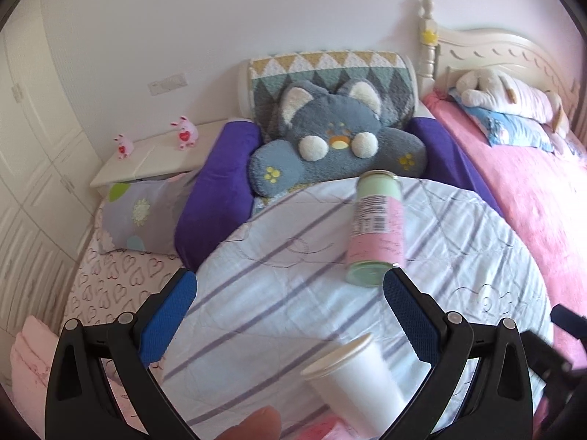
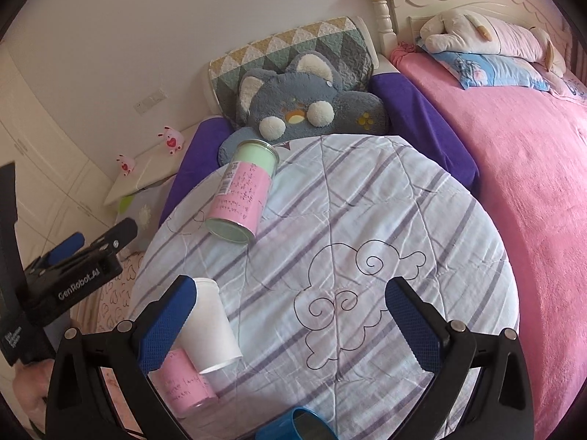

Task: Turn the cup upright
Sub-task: 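Set the can upright on the quilt and open the right tool, then grasp the upright pink-and-green can with the left tool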

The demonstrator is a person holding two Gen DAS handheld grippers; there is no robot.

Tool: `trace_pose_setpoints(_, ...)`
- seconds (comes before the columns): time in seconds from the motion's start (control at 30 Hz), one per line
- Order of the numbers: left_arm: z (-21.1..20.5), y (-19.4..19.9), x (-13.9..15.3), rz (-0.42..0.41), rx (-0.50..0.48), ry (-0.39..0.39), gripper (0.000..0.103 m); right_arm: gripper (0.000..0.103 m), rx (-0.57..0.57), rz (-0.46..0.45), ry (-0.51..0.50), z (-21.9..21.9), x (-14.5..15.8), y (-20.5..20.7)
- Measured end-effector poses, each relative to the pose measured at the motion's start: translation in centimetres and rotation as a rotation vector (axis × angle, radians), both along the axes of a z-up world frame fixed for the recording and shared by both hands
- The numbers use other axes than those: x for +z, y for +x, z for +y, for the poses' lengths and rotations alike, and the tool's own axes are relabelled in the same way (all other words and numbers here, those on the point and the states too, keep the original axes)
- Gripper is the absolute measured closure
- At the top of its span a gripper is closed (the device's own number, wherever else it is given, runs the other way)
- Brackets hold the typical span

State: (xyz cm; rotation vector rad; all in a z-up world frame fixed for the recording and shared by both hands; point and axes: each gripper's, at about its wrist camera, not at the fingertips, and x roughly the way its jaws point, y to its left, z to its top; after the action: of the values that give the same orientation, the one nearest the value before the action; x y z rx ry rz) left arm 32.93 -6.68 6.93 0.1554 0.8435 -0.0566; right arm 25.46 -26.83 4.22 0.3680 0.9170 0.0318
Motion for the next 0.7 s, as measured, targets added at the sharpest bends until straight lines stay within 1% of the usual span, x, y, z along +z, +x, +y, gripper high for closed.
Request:
trace_pose_setpoints(0.07,-0.7,1.0,-0.1,0.012,-0.015,-0.010,0.000,0.000,-0.003,-0.002,-0.012,-0.2,-0.2,-0.2)
trace_pose_setpoints(0.2,-2.5,4.1,-0.6,0.023,-0.027,0.023,0.000,0.000,-0.011,-0.002,-0.028,-0.9,-0.6,0.6)
trace_pose_setpoints(0.3,-3.7,6.7,-1.7,0.067,-0.061,0.009,0.000,0.000,-0.003,-0.001,-0.033,-1.0,-0.8,1.5)
trace_pose_setpoints(0.43,-5.7,9.8,-3.5,0.121,-0.099,0.016,0.000,0.000,-0.002,0.002,-0.046,-0.9,-1.0,2.9)
trace_pose_setpoints(0.57,-6.5,10.7,-4.1,0.110,-0.115,0.020,0.000,0.000,-0.031,0.004,-0.107,-0.8,-1.2,5.2)
trace_pose_setpoints(0.7,-6.2,12.4,-4.6,0.123,-0.106,-0.005,0.000,0.000,-0.051,0.023,-0.132,-0.9,-1.9,7.7)
